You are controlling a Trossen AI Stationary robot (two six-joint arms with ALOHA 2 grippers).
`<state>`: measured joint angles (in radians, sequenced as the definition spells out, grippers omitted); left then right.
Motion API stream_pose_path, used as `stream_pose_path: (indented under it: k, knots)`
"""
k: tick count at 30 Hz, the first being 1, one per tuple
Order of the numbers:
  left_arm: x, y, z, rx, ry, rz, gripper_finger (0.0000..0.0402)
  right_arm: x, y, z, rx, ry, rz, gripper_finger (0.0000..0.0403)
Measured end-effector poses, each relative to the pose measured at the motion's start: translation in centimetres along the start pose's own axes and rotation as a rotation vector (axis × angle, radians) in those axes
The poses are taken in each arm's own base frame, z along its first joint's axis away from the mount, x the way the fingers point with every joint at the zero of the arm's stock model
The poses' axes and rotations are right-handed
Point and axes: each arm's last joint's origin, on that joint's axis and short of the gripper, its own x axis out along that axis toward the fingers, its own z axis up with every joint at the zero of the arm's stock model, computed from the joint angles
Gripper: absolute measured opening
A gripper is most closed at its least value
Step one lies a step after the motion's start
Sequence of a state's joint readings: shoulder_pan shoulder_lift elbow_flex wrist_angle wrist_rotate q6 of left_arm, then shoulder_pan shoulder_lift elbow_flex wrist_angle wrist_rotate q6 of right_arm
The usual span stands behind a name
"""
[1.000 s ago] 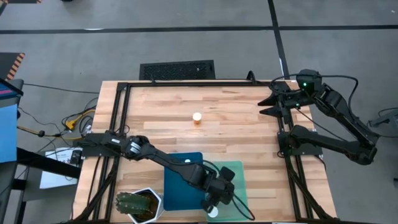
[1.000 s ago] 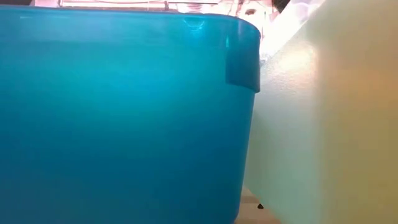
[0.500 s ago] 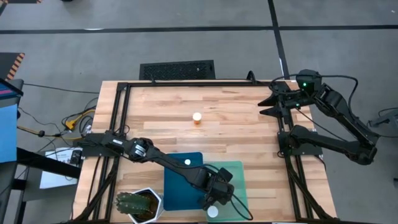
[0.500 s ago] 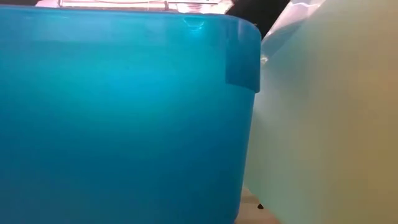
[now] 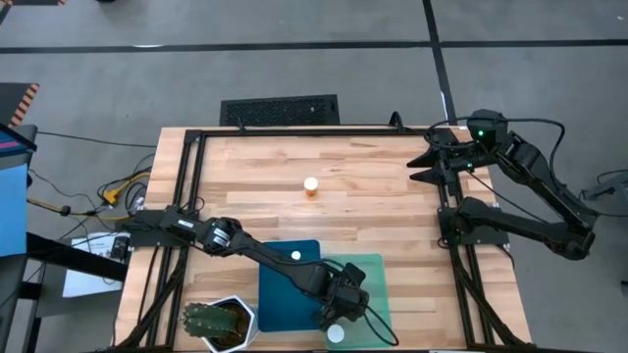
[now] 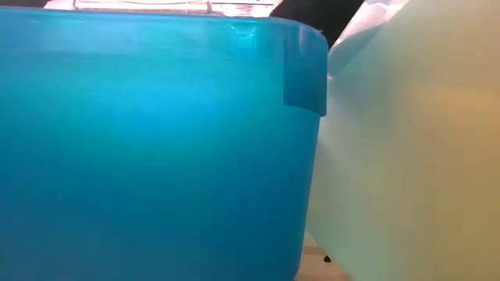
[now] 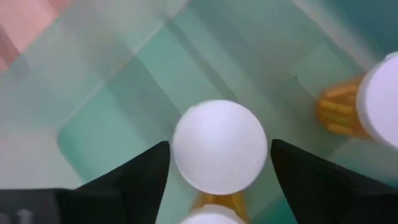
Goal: Pick and place medicine bottles into bin by pill shape (circle, oval)
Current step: Put the right large orange pill bottle into the green bin, then put the large orange pill bottle into the green bin
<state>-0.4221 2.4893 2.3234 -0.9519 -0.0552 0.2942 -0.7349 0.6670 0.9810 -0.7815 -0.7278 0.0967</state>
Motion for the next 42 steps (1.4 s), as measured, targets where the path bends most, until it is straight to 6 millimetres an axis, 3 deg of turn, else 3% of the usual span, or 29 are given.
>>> stream_pose_path:
  k: [5, 9, 15, 23, 29, 32, 35, 42]
  knots:
    - [-0.8, -0.1, 0.2, -0.018, -0.001, -0.056, 0.0297, 0.0, 0.0, 0.0, 0.0, 0.0, 0.0, 0.024]
    - [-3.5, 1.0, 0.6, -0.032, -0.056, -0.025, 0.0299, 0.0, 0.0, 0.0, 0.0, 0.0, 0.0, 0.024]
    - [-8.2, 4.7, 0.0, -0.128, -0.109, 0.085, 0.0298, 0.0, 0.0, 0.0, -0.002, -0.002, 0.0, 0.024]
    - [-15.6, 12.6, -4.8, -0.389, -0.051, 0.353, 0.0297, 0.0, 0.0, 0.0, 0.0, -0.001, 0.0, 0.024]
    - [-18.7, 18.4, -10.4, -0.553, 0.028, 0.367, 0.0297, 0.0, 0.0, 0.0, -0.017, 0.002, 0.0, 0.024]
    - [-19.1, 20.9, -13.1, -0.624, 0.012, 0.302, 0.0297, 0.0, 0.0, -0.1, -0.022, 0.005, -0.001, 0.024]
    - [-18.2, 22.3, -15.8, -0.659, 0.077, 0.253, 0.0297, 0.0, 0.0, -0.1, -0.025, 0.005, -0.001, 0.024]
    - [-12.7, 23.5, -20.4, -0.695, 0.181, 0.212, 0.0297, 0.0, 0.0, -0.4, -0.061, 0.029, 0.0, 0.024]
